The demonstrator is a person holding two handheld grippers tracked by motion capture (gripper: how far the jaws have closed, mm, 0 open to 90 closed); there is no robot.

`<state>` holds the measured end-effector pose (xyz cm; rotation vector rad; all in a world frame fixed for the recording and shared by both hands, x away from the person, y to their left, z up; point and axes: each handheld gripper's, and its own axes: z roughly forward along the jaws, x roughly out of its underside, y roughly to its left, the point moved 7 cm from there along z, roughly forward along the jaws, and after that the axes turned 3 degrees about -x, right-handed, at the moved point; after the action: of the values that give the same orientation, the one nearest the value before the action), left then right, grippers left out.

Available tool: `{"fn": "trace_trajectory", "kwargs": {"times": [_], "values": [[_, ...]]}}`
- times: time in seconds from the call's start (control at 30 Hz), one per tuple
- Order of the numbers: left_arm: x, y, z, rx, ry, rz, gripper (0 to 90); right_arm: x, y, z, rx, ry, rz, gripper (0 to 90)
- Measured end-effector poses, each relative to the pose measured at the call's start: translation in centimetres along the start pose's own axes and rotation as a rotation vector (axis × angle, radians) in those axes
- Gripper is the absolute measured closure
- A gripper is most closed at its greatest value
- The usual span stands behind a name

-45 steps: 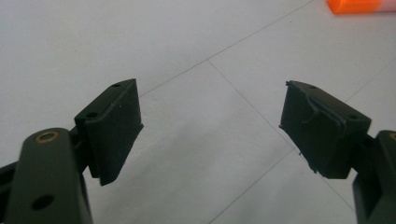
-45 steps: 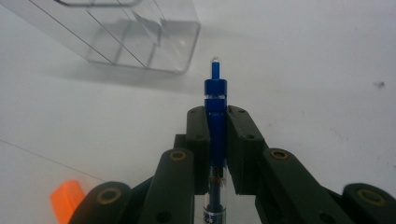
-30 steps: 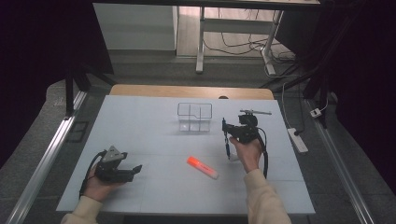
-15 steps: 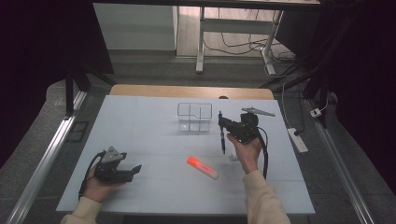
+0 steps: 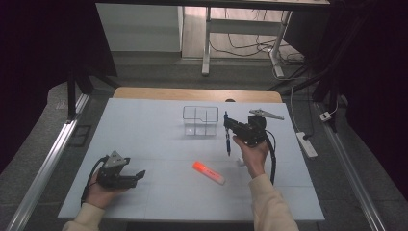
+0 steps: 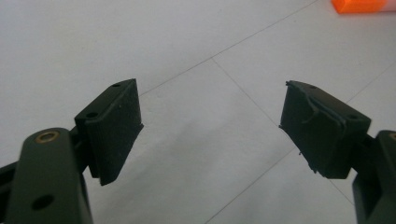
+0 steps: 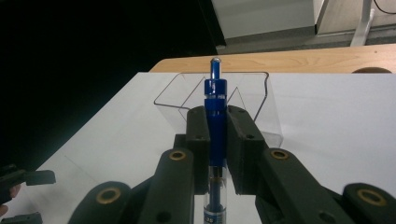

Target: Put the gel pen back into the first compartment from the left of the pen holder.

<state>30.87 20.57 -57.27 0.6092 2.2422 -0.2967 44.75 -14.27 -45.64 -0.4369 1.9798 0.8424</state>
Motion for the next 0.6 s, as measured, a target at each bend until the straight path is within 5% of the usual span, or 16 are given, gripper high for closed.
{"fn": "trace_trajectory", "kwargs": {"times": [0.6], "values": [[0.0, 0.0, -0.1, 0.000, -0.002, 0.002, 20.5, -0.9, 1.0, 0.0, -0.029, -0.037, -0.020, 79.6]]}}
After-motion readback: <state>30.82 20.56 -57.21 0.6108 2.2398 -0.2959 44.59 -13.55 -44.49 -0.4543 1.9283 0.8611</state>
